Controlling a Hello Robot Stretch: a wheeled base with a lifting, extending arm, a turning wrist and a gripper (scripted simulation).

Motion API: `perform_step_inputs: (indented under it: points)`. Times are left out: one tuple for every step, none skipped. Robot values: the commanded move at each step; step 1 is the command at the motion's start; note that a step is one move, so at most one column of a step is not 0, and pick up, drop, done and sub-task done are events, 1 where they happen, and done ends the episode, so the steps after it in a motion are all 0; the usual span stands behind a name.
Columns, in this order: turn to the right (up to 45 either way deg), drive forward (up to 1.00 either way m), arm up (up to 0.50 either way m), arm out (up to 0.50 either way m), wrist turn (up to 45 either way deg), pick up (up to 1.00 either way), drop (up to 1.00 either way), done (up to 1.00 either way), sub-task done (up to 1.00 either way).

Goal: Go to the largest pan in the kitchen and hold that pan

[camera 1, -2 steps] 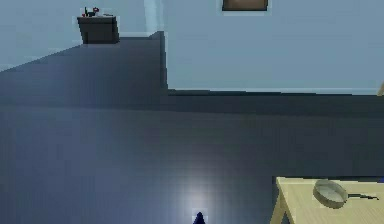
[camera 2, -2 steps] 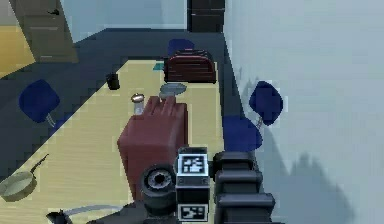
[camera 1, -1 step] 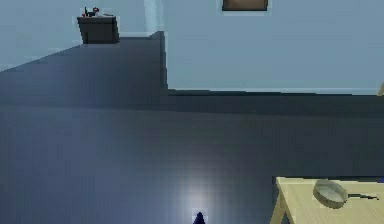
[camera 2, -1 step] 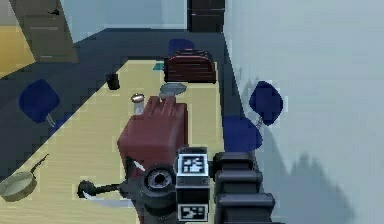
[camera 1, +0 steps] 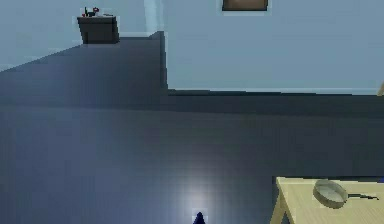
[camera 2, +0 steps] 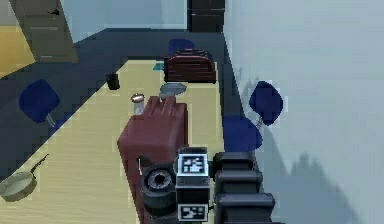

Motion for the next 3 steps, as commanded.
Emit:
perform_step_inputs:
  points:
    - [0.0, 0.0, 0.0, 0.0, 0.0, 1.0, 0.0, 0.0, 0.0]
    - [0.0, 0.0, 0.04, 0.0, 0.0, 0.0, 0.0, 0.0, 0.0]
    - [0.0, 0.0, 0.0, 0.0, 0.0, 0.0, 0.0, 1.0, 0.0]
